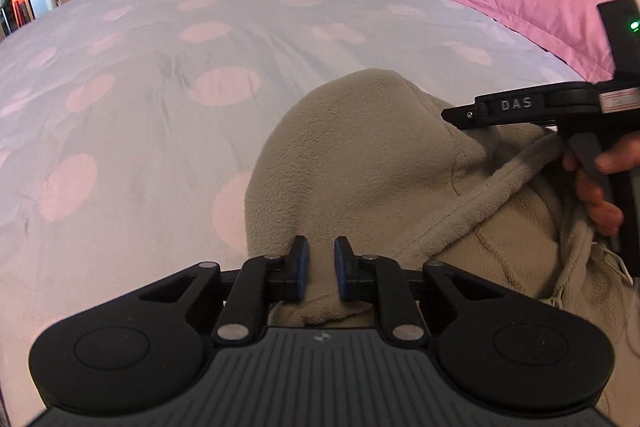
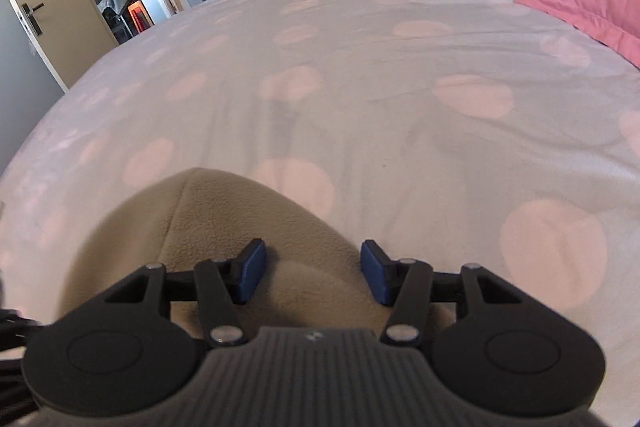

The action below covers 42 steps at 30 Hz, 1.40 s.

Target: Fold clothes

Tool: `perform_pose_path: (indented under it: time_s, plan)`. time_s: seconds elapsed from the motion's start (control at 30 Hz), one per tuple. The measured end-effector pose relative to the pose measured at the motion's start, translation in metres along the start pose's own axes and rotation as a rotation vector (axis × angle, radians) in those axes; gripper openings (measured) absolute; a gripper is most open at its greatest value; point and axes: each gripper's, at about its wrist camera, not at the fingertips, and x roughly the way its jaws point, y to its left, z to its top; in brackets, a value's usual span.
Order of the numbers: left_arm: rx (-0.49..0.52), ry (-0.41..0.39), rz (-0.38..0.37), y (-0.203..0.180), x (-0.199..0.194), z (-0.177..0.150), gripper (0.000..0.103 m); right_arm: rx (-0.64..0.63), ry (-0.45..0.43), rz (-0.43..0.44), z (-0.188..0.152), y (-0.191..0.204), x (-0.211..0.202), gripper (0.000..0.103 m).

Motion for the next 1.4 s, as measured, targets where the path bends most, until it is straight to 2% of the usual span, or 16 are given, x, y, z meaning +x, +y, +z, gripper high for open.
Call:
perform_pose_path:
  time_s: [0.07,0.1,0.13,0.2,0.27,0.4,0.5,0.57,0.63,0.77,0.9,1.03,1.13,1.23,1.3,1.4]
  plan:
    - [0.0,-0.002,0.0,-0.001,0.001,0.0,0.014,-0.008,0.007,-0.02,0.0,0.002,0.002,0.054]
    - [0.003,-0.004,0.003,-0.002,0.001,0.0,0.014,-0.048,0.011,-0.042,0.0,0.009,0.001,0.048]
    - [0.006,-0.005,0.007,-0.003,0.002,0.001,0.014,-0.111,0.009,-0.06,-0.001,0.017,-0.002,0.028]
    - [0.008,-0.012,0.01,-0.005,0.001,0.001,0.014,-0.242,-0.001,-0.084,-0.003,0.031,-0.009,0.016]
    - [0.009,-0.03,-0.015,-0.005,-0.003,0.001,0.014,-0.334,-0.027,-0.118,-0.002,0.038,-0.018,0.013]
    - [0.031,-0.009,-0.024,-0.014,-0.001,0.004,0.014,-0.293,-0.176,-0.269,0.007,0.027,-0.031,0.011]
    - [0.047,0.004,0.009,-0.02,0.004,0.004,0.014,-0.32,-0.132,-0.292,0.001,0.025,-0.021,0.014]
    - [0.057,-0.004,0.009,-0.02,0.001,0.005,0.014,-0.316,-0.102,-0.277,-0.003,0.02,-0.018,0.017]
    - [0.075,-0.04,-0.003,-0.019,-0.008,0.004,0.014,-0.239,-0.15,-0.198,0.0,0.006,-0.038,0.037]
    - [0.108,-0.157,-0.067,-0.018,-0.038,0.001,0.015,-0.128,-0.21,-0.038,0.017,-0.023,-0.083,0.037]
    - [0.162,-0.164,-0.079,-0.032,-0.046,0.004,0.021,-0.078,-0.15,0.033,0.02,-0.048,-0.106,0.037]
    - [0.05,-0.132,-0.084,-0.035,-0.039,0.01,0.021,-0.052,-0.069,0.043,0.003,-0.054,-0.103,0.015]
    - [0.02,-0.102,-0.076,-0.03,-0.034,0.011,0.021,-0.133,-0.005,0.1,-0.021,-0.044,-0.103,0.002]
    - [0.045,-0.053,-0.02,-0.026,-0.024,0.007,0.018,-0.251,0.079,0.078,-0.049,-0.037,-0.097,0.0]
    - [0.033,0.018,0.027,-0.019,-0.013,0.002,0.01,-0.258,0.068,0.087,-0.064,-0.043,-0.095,0.0]
    - [-0.001,0.041,0.036,-0.005,-0.007,-0.004,0.006,-0.229,0.038,0.115,-0.07,-0.051,-0.095,0.0]
